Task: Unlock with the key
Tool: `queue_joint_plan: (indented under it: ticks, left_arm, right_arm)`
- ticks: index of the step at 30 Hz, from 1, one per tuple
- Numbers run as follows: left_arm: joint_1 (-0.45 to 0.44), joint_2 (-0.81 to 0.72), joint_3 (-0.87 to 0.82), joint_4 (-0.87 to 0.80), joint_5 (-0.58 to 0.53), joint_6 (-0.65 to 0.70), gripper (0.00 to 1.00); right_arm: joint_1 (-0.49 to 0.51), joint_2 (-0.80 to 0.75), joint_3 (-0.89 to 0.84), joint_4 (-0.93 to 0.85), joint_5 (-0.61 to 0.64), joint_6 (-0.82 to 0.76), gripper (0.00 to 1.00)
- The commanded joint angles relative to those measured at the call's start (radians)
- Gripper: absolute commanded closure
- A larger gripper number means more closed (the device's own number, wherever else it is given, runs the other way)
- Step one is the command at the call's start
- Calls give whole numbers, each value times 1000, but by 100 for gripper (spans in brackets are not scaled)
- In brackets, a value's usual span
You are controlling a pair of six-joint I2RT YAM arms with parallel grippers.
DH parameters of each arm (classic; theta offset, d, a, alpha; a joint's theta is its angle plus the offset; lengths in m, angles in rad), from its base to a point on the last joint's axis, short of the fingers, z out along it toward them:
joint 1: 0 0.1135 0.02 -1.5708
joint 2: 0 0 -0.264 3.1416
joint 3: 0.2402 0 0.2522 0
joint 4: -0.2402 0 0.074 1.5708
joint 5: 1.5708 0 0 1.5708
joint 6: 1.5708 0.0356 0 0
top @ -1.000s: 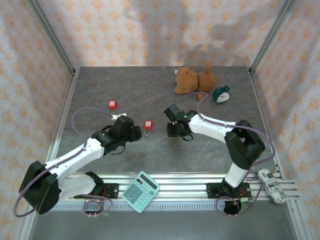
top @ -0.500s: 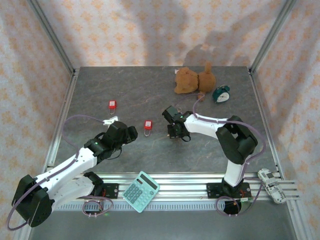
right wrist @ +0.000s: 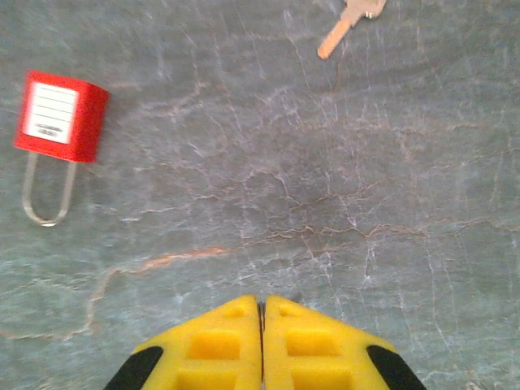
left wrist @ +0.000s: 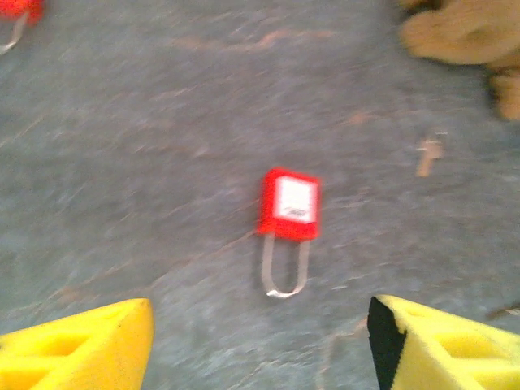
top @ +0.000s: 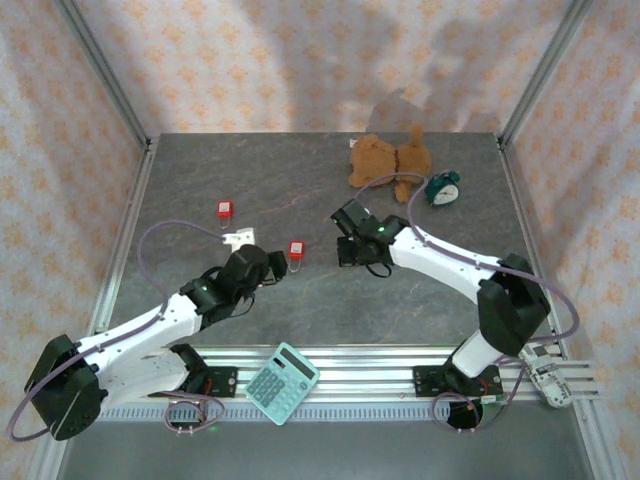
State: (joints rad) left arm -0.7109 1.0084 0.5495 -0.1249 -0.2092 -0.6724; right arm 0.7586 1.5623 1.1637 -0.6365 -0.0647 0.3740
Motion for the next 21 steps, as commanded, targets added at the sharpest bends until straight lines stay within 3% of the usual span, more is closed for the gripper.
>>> queue_joint_plan:
  ticks: [1,4,6,9,12,15,18,21]
  left_arm:
    - [-54,20,-26,279,-105,215,25]
    - [-65,87,-37,408,-94,296,27]
    - [-65,125,-7,388,-119,347,34]
    - [-65,169,63,313,-197,391,31]
    - [-67,190,29,448,-229,473,30]
    - [-67,214,10,534,-167,620,29]
    - [-82,237,39,488,-20,739,29]
    - [-151,239,-16,599,134,883,34]
  right_arm:
    - [2,-65,51,-83,9,20,93]
    - [2,-104,75,-113,9,32,93]
    - [2,-124,90,-133,17,41,93]
    - [2,-144,103,-148,19,48,93]
    - [2,-155,112,-150,17,55,92]
    - [2,-165,123,-149,9,59,92]
    - [2,-181,135,-152,-3,58,92]
    - [2,-195,150,-155,-19,51,92]
